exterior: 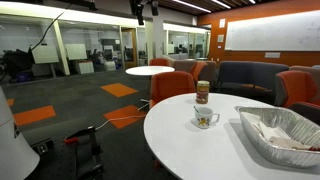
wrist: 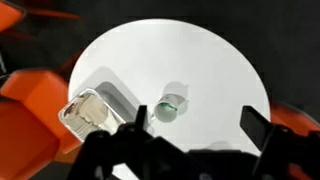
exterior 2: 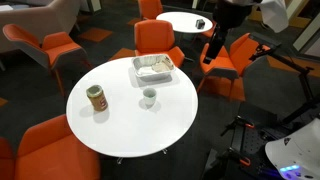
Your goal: Move the white mug forwards
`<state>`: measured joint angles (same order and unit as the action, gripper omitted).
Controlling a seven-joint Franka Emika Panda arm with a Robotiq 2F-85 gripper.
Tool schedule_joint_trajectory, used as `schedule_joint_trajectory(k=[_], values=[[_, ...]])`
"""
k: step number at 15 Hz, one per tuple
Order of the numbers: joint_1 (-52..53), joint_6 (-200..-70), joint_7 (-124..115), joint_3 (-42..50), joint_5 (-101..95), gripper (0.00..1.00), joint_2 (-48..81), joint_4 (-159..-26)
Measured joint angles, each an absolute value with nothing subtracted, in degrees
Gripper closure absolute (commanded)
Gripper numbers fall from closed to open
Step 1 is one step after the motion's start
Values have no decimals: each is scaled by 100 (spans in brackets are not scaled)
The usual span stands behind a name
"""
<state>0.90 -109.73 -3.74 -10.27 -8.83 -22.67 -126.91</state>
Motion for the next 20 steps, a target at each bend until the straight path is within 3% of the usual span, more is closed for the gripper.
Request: schedule_joint_trajectory(k=[10,20], values=[[100,-11140,-1127,-973,-795,0,-2066,-12676],[-268,-13292,-3186,-41,-653,0,1125,-11651]])
